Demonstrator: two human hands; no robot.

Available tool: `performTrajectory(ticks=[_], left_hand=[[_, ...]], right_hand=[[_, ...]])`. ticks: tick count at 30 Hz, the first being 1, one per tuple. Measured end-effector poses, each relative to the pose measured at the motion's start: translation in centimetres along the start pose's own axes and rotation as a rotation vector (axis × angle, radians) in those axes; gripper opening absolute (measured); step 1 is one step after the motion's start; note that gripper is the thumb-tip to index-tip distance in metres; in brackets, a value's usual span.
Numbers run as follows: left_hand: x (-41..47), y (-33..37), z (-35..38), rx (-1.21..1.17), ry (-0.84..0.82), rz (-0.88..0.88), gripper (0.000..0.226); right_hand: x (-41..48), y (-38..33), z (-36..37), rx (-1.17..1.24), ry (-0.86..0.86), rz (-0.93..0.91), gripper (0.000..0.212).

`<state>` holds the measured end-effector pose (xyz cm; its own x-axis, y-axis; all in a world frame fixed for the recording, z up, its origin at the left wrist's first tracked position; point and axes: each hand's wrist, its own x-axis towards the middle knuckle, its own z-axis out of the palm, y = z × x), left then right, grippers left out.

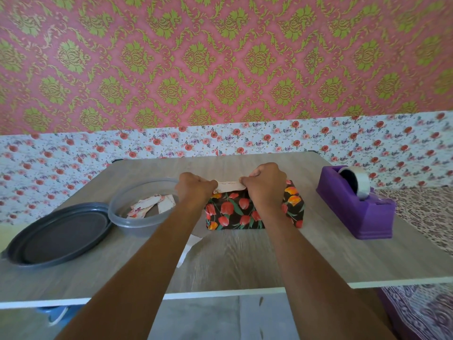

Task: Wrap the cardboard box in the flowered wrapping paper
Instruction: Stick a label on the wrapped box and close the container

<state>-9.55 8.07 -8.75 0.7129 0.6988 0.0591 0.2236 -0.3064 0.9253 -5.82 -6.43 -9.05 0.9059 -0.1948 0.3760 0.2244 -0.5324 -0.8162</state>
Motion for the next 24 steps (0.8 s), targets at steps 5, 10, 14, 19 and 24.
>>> performTrajectory(ticks=[5,10,14,19,24], left_hand=[[0.1,-0.3,0.0,0.020,0.002,0.028,0.021],[0.1,-0.6,0.3,0.038,0.003,0.041,0.019],[-0.2,-0.8,0.6,0.015,0.009,0.071,0.017],[-0.9,-0.9,0.3,0.003,0.064,0.139,0.019],[-0.9,-1.6,0.1,0.125,-0.034,0.403,0.028]], right_hand=[[-0.1,-0.1,0.0,-0.020,-0.011,0.011,0.024],[-0.4,-0.2,0.0,-0.049,-0.001,0.003,0.023],[-0.5,-0.3,0.1,-0.089,0.006,-0.007,0.022],[-1.0,-0.3,0.4,-0.236,0.000,-0.093,0.028],[-0.8,-0.2,0.0,-0.331,0.033,-0.148,0.031]])
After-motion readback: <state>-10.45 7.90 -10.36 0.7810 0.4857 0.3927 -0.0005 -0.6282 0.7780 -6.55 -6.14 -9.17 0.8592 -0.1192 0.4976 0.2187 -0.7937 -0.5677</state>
